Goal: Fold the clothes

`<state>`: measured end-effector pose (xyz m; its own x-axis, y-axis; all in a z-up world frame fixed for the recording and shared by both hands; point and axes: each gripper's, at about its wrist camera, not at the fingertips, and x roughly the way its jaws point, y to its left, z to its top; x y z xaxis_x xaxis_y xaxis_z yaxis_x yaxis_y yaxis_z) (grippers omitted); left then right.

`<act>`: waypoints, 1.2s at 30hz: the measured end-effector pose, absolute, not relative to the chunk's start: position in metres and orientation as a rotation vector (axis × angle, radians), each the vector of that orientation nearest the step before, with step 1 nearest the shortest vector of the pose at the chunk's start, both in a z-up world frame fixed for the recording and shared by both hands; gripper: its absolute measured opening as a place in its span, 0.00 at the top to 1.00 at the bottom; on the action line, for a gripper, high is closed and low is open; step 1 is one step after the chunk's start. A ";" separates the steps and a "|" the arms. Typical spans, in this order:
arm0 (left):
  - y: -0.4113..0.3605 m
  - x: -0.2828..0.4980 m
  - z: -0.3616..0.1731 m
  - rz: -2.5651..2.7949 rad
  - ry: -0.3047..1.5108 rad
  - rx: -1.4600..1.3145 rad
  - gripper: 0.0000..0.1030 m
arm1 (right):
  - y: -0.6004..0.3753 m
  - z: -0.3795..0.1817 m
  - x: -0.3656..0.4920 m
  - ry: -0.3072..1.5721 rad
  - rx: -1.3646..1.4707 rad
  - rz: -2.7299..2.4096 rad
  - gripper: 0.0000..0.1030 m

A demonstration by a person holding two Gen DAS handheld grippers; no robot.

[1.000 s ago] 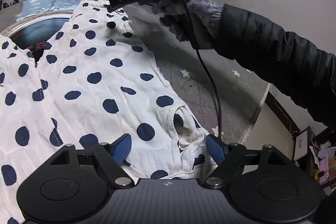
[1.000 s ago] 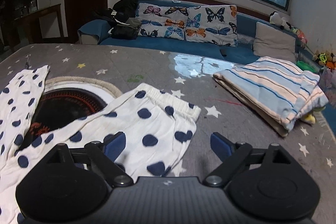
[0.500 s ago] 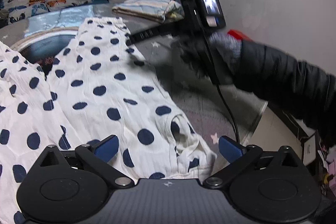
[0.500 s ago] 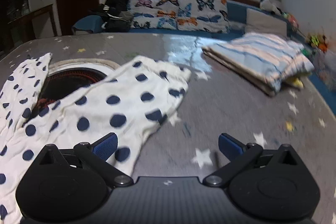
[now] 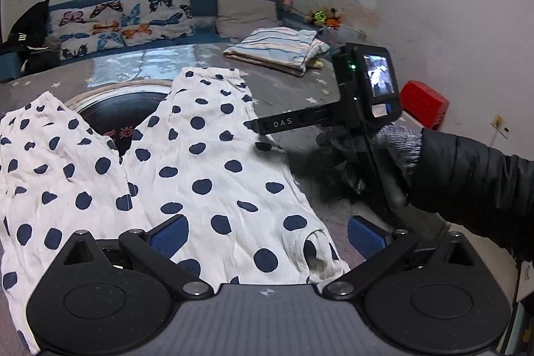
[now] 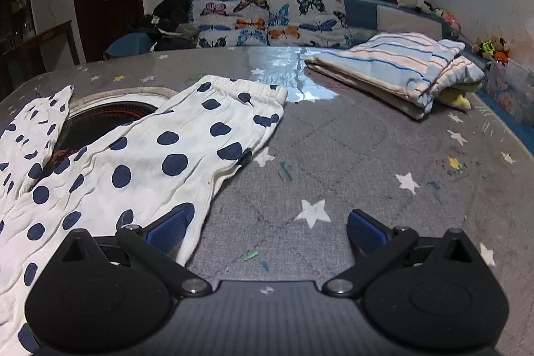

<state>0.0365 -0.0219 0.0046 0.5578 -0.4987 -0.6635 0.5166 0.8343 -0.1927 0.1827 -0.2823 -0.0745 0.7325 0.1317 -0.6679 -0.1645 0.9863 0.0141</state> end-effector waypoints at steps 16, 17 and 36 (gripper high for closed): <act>-0.055 -0.006 -0.016 -0.712 0.842 0.198 0.43 | -0.289 -0.052 0.221 0.759 -0.027 0.205 0.21; -0.058 -0.009 -0.017 -0.725 0.840 0.212 0.47 | -0.289 -0.051 0.225 0.761 -0.027 0.206 0.24; -0.051 -0.001 -0.022 -0.803 0.867 0.226 0.85 | -0.278 -0.064 0.302 0.781 0.032 0.176 0.63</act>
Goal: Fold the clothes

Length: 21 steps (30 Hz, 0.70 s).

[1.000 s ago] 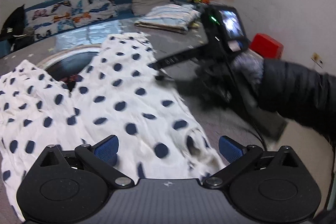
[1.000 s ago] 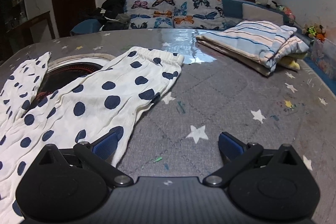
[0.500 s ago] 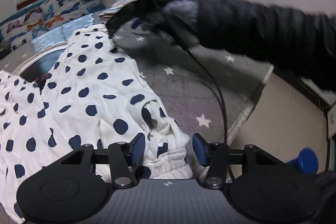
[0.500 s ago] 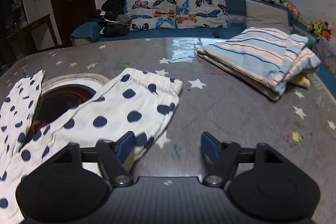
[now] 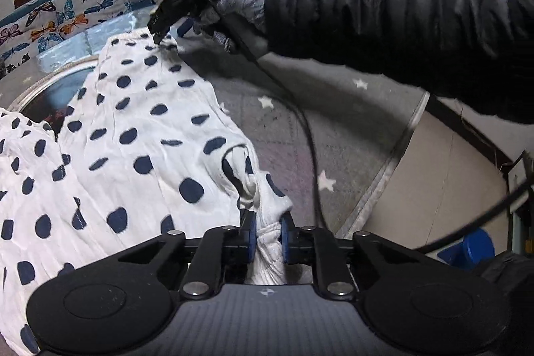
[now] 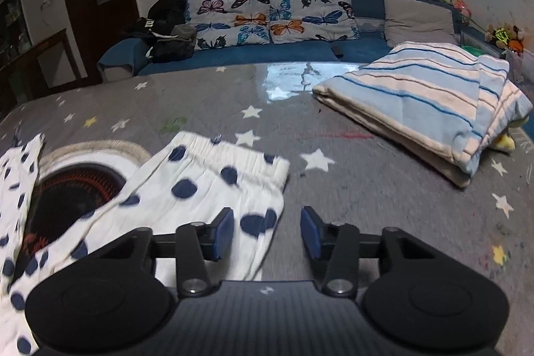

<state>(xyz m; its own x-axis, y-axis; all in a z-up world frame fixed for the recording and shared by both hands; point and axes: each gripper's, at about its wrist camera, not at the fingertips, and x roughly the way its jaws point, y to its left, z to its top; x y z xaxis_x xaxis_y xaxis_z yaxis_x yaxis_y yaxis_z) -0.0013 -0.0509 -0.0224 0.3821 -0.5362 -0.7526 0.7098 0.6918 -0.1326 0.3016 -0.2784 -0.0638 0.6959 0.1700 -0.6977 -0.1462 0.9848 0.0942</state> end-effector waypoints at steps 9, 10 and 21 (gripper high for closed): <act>-0.024 0.000 -0.006 -0.819 0.866 0.079 0.87 | -0.283 -0.061 0.314 0.758 0.091 0.165 0.97; -0.021 -0.001 -0.004 -0.827 0.869 0.060 0.87 | -0.285 -0.059 0.312 0.752 0.089 0.157 0.97; 0.007 -0.012 0.008 -0.888 0.815 -0.077 0.87 | -0.312 -0.009 0.284 0.704 0.012 0.050 0.99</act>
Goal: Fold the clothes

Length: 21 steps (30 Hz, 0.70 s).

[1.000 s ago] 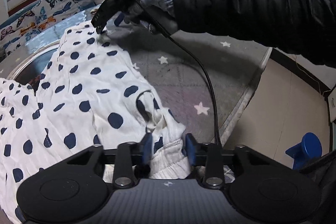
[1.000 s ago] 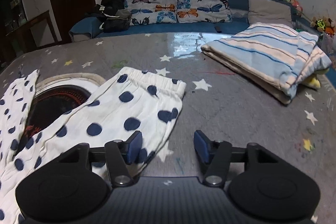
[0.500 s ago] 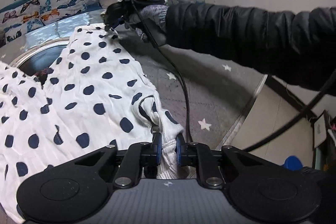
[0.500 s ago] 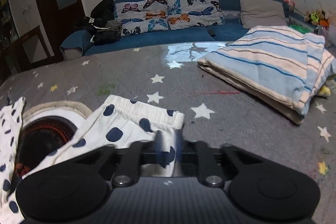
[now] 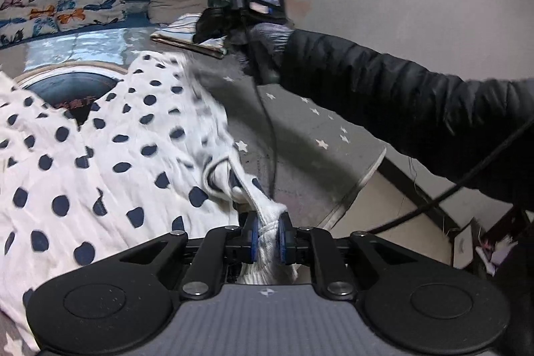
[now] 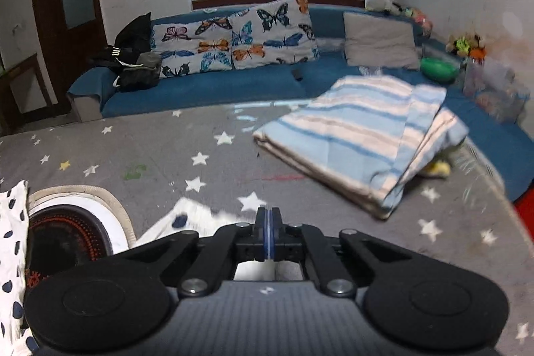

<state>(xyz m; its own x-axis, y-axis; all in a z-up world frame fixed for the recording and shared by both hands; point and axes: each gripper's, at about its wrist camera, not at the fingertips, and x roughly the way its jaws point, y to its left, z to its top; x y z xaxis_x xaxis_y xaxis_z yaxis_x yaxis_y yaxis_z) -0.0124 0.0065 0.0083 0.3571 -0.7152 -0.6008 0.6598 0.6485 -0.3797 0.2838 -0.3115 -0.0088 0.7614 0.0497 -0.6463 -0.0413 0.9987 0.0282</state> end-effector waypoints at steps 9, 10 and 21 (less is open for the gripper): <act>0.049 -0.012 0.012 -0.795 0.790 -0.146 0.87 | -0.274 -0.018 0.289 0.796 -0.012 0.069 0.87; 0.052 -0.012 0.012 -0.789 0.788 -0.154 0.87 | -0.273 -0.024 0.289 0.806 -0.010 0.061 0.87; 0.057 -0.007 0.008 -0.788 0.817 -0.173 0.87 | -0.289 -0.056 0.275 0.841 0.039 0.000 0.68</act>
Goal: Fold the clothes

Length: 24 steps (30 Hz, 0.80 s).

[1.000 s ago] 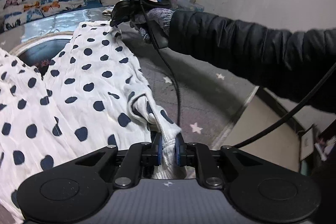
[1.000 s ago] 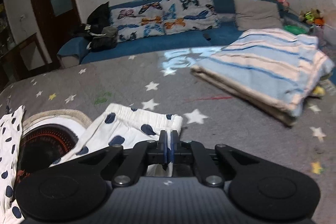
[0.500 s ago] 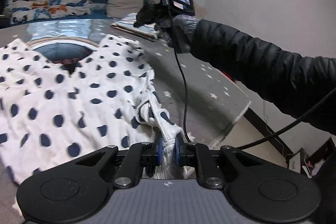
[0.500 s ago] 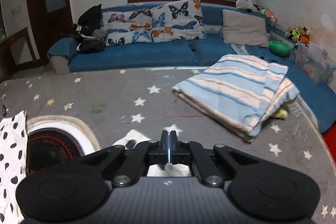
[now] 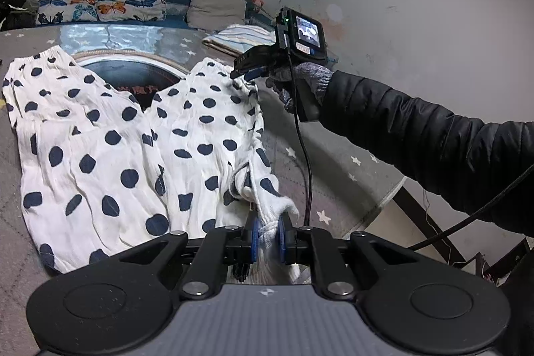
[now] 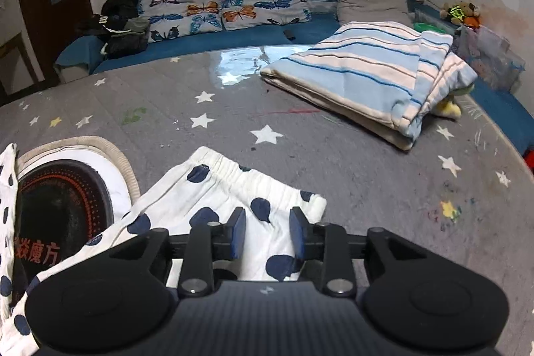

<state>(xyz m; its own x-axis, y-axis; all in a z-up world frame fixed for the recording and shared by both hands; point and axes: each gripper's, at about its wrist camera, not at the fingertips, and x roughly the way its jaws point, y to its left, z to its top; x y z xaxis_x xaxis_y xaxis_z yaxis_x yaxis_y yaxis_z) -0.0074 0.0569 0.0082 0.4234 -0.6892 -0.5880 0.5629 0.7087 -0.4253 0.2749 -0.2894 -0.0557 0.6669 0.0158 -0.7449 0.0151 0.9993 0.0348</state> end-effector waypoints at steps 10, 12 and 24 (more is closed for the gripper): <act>0.051 -0.003 0.001 -0.790 0.841 -0.159 0.87 | -0.321 -0.051 0.262 0.795 0.140 -0.012 0.67; 0.049 -0.002 0.000 -0.793 0.845 -0.156 0.87 | -0.328 -0.052 0.258 0.775 0.184 -0.011 0.67; 0.044 -0.002 -0.001 -0.797 0.851 -0.142 0.87 | -0.351 -0.062 0.246 0.764 0.238 -0.029 0.66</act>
<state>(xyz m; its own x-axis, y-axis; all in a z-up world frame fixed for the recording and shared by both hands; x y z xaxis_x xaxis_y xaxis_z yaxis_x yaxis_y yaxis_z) -0.0015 0.0441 -0.0009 0.3954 -0.6798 -0.6177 0.5721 0.7084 -0.4135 0.2456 -0.3510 -0.0622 0.7227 0.0600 -0.6886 0.1123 0.9728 0.2027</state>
